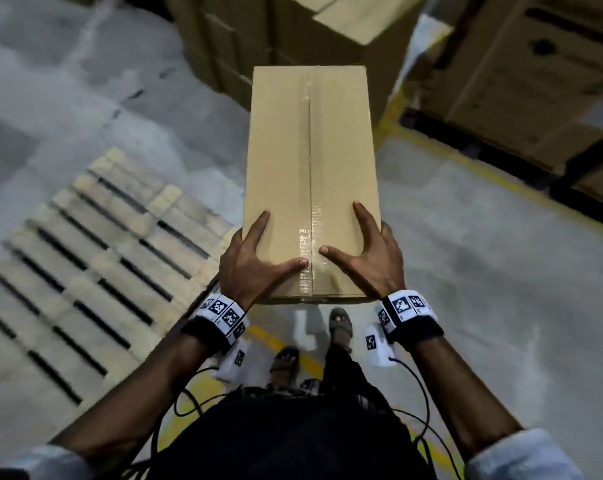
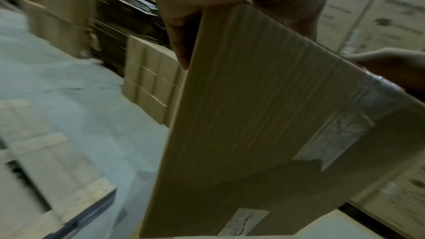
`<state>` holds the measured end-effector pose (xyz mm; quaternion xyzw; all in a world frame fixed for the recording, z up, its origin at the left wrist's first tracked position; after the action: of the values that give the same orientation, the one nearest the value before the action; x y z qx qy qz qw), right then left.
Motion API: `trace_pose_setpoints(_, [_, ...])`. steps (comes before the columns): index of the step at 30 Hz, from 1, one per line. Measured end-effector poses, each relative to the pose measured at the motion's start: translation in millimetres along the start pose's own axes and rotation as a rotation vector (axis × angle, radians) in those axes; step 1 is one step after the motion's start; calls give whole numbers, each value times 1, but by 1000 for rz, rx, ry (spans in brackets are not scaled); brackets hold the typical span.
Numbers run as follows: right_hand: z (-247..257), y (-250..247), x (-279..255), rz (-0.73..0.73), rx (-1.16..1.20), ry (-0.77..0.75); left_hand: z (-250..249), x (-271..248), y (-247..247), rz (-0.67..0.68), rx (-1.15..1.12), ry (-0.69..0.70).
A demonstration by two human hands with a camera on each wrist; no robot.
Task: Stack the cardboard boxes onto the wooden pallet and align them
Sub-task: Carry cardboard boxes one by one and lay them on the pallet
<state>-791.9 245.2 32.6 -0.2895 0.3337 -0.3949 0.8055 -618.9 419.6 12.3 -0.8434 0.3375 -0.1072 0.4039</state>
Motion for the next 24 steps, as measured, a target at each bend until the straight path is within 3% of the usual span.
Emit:
trace_pose_setpoints(7, [58,25,91,261,-77,-264,18,15,-13,-241,4,-225])
trace_pose_setpoints(14, [110,45,153,402,-152,-466,17,33,-8,-473,-58,-380])
trace_pose_setpoints(24, [170,125,215,495,-279,-582,77,83,-9,-555,-144,-541])
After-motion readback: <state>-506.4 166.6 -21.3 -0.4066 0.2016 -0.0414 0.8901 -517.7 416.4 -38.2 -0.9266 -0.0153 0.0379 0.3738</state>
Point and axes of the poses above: each hand's wrist, its own x-axis towards the middle knuckle, its own y-axis out of the palm, z = x × y, the point moved 3 cm from there along x, towards the middle knuckle, and after that the axes turned 7 degrees about y, right-handed, at the moved point
